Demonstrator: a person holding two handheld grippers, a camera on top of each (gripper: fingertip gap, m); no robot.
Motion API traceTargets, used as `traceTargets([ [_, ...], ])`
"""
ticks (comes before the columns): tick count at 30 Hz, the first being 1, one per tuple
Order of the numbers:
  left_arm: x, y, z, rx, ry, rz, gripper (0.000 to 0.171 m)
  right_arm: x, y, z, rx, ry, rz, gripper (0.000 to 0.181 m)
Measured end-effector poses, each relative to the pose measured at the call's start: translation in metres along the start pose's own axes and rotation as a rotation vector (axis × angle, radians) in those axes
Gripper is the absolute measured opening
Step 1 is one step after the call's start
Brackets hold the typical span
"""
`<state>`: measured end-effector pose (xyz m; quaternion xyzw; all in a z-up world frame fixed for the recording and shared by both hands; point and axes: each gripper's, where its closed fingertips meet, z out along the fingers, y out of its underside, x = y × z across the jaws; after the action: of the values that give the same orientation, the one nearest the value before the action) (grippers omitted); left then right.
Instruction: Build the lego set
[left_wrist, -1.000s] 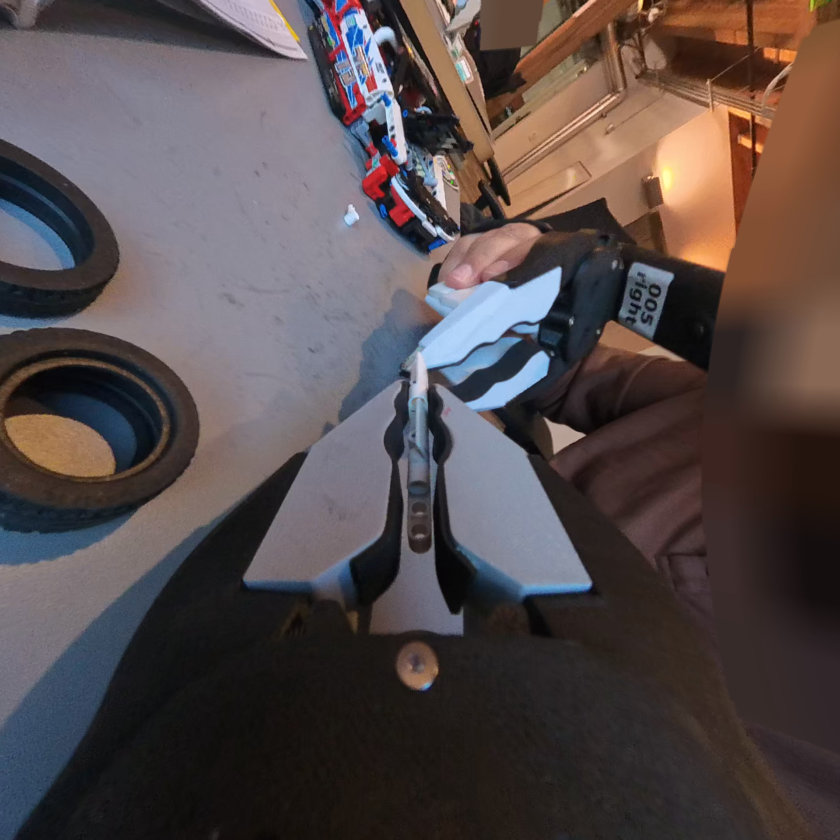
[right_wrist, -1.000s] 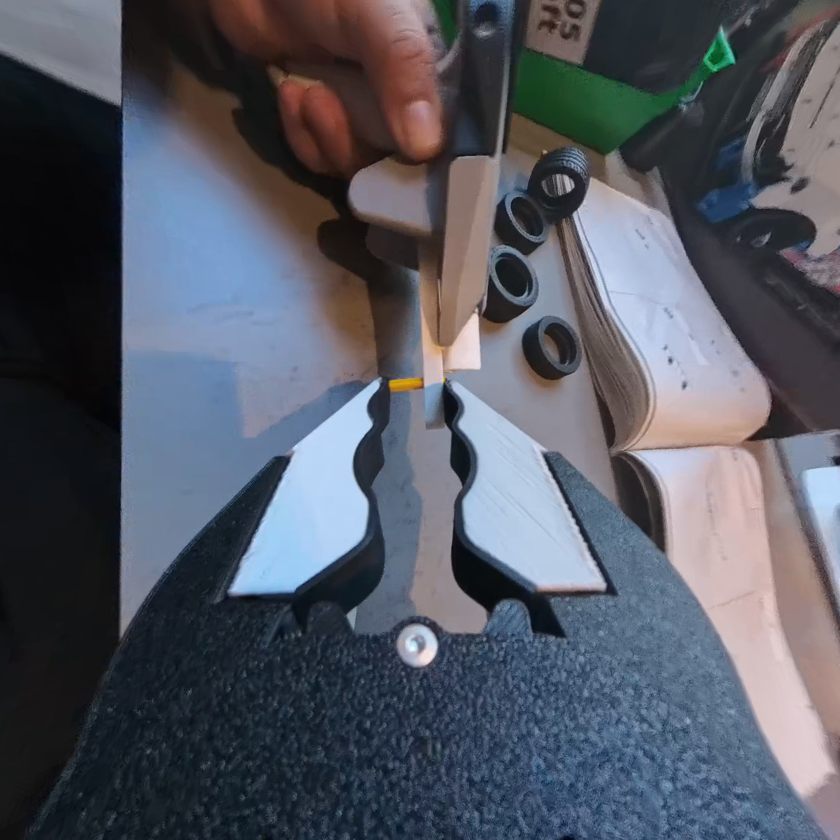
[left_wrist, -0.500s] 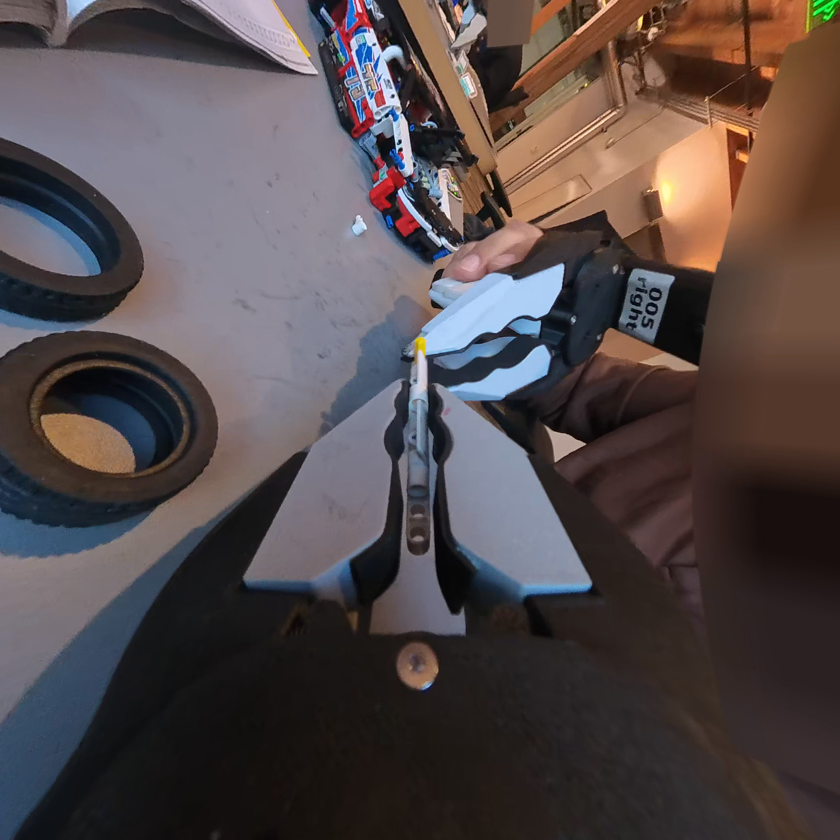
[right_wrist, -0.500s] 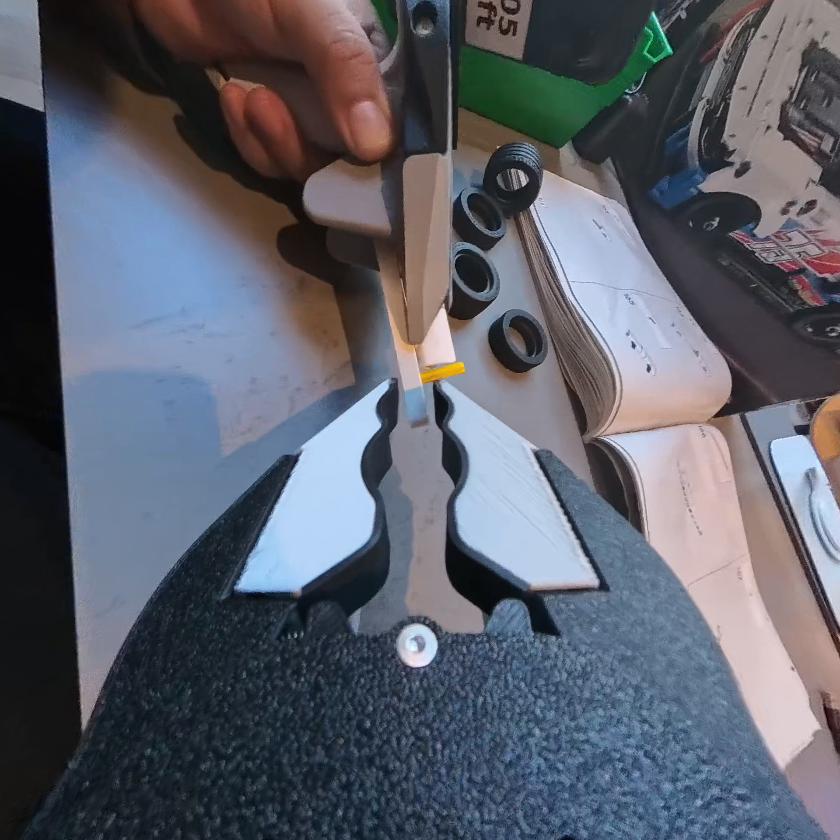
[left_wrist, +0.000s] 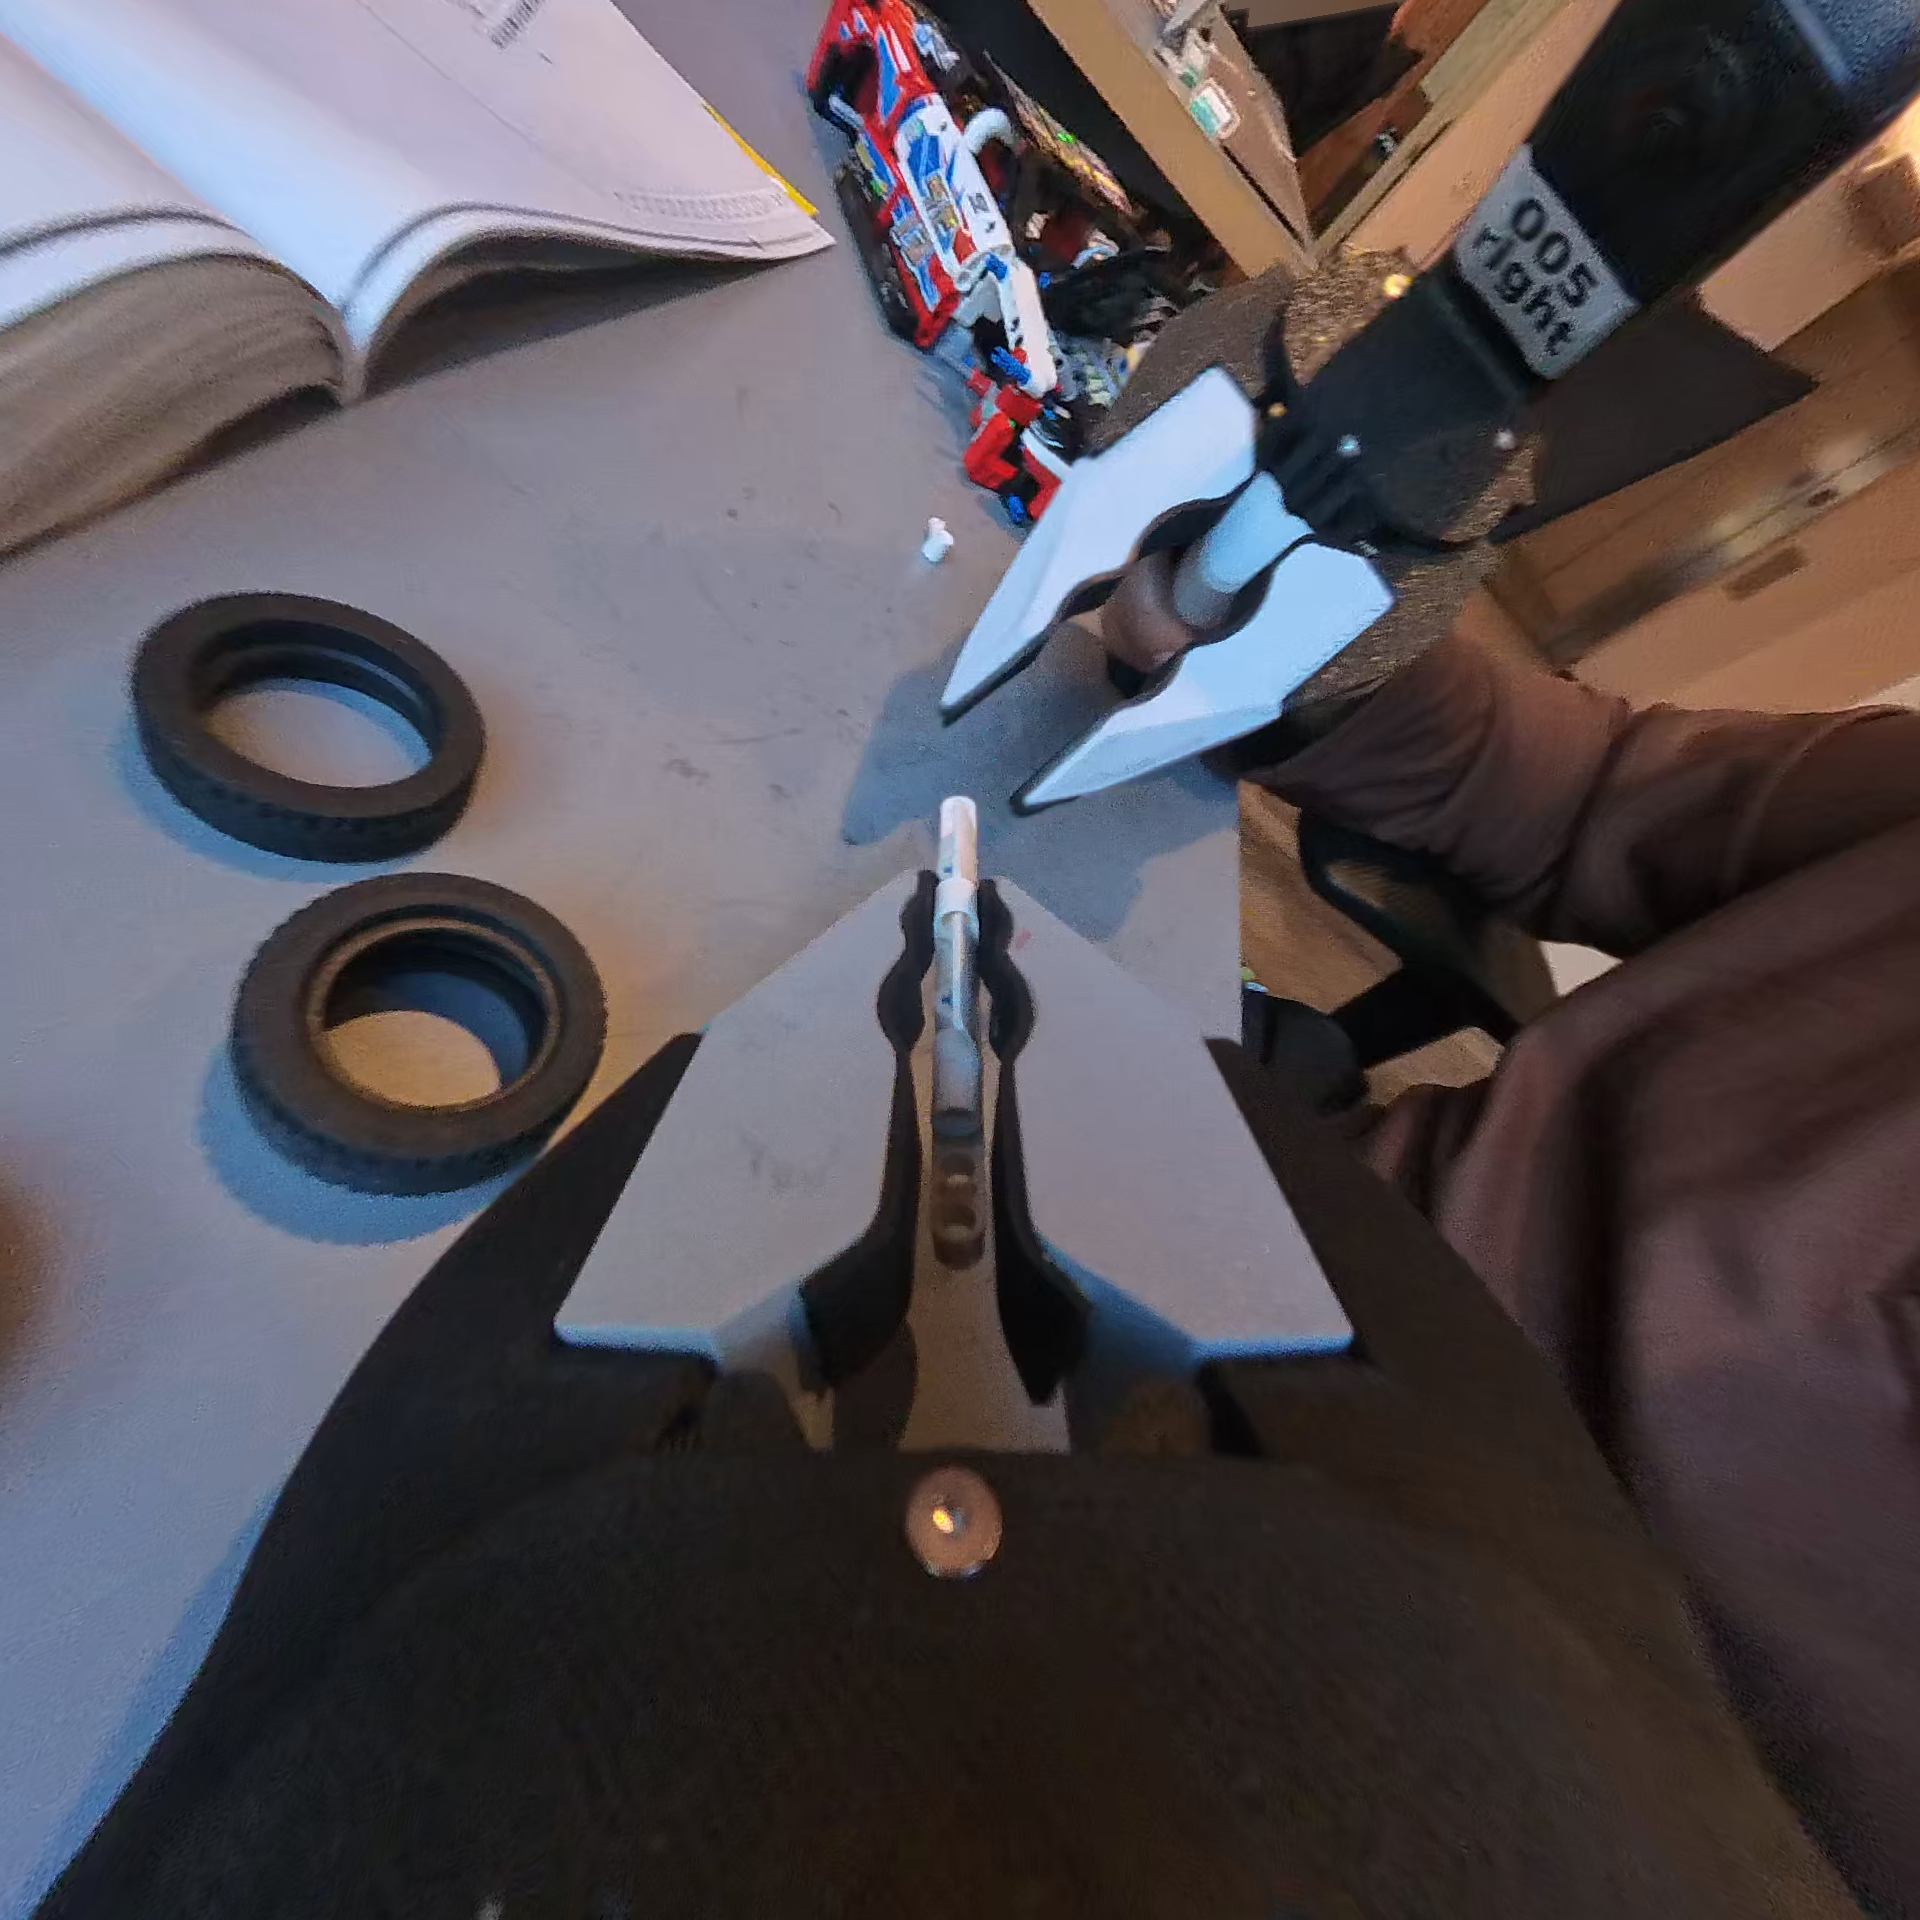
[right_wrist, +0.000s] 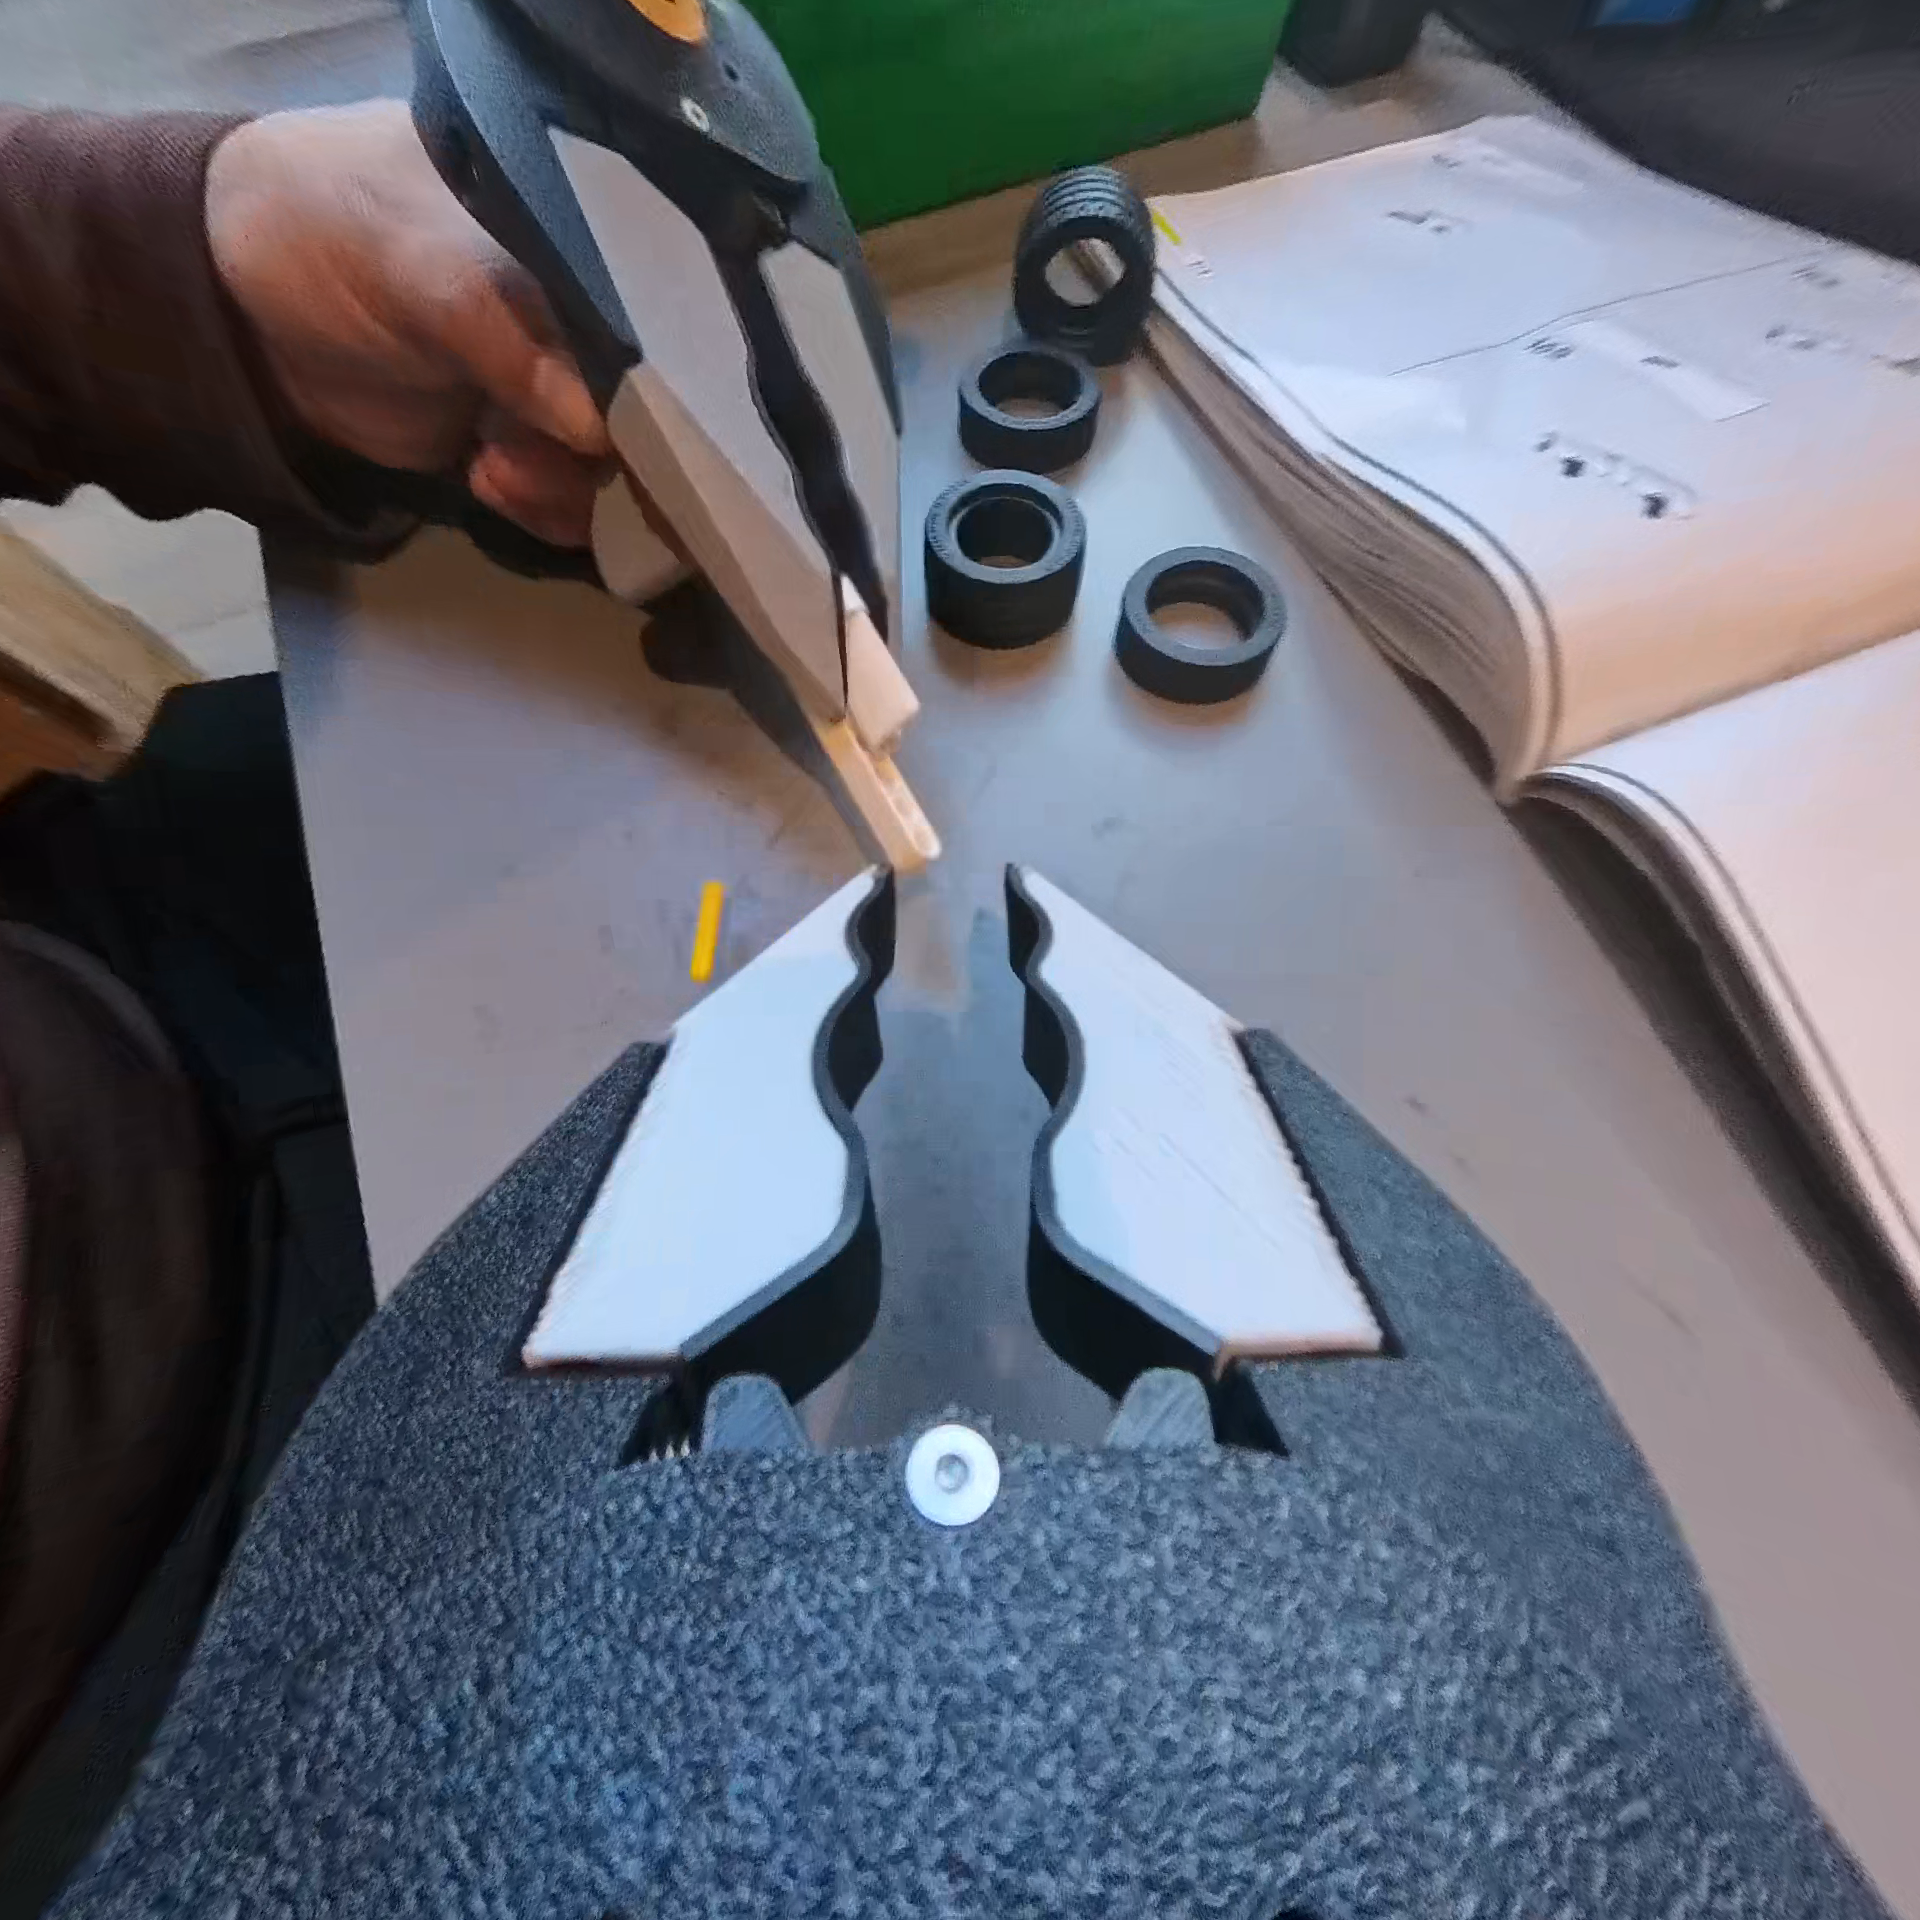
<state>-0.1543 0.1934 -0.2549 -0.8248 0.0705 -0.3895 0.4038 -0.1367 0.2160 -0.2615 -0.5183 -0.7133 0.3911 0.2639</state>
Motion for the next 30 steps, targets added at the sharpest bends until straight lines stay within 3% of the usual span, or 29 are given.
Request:
traceTargets([
  [2,-0.004,-0.005,-0.005,0.026,-0.024,0.036,0.005,-0.001,0.002,-0.007,-0.008,0.027,-0.015,0.025],
  [5,0.001,-0.015,-0.012,0.079,-0.035,0.182,0.005,-0.029,0.009,-0.008,-0.032,-0.056,-0.098,0.03],
  [9,0.002,-0.008,-0.014,0.041,-0.094,0.316,0.005,-0.06,0.026,0.003,-0.122,-0.141,-0.157,0.037],
  [12,0.004,-0.003,-0.017,0.031,-0.123,0.371,0.005,-0.071,0.036,0.01,-0.176,-0.16,-0.213,0.022],
  [14,0.003,0.002,-0.021,0.016,-0.143,0.386,0.005,-0.073,0.036,0.009,-0.18,-0.157,-0.228,0.022],
  [16,0.004,0.005,-0.026,0.014,-0.148,0.394,0.004,-0.076,0.038,0.01,-0.183,-0.166,-0.241,0.004],
  [21,-0.001,0.003,-0.036,0.053,-0.203,0.387,0.005,-0.067,0.025,0.016,-0.164,-0.118,-0.251,0.004],
  [24,-0.023,-0.002,-0.039,0.06,-0.329,0.307,0.005,-0.053,-0.042,0.008,0.012,-0.064,-0.247,0.004],
  [27,-0.026,-0.001,-0.038,0.046,-0.335,0.286,0.005,-0.033,-0.157,0.009,0.197,0.005,-0.325,0.003],
  [30,-0.026,0.003,-0.038,0.03,-0.362,0.315,0.005,-0.026,-0.251,0.058,0.2,-0.002,-0.443,0.004],
])
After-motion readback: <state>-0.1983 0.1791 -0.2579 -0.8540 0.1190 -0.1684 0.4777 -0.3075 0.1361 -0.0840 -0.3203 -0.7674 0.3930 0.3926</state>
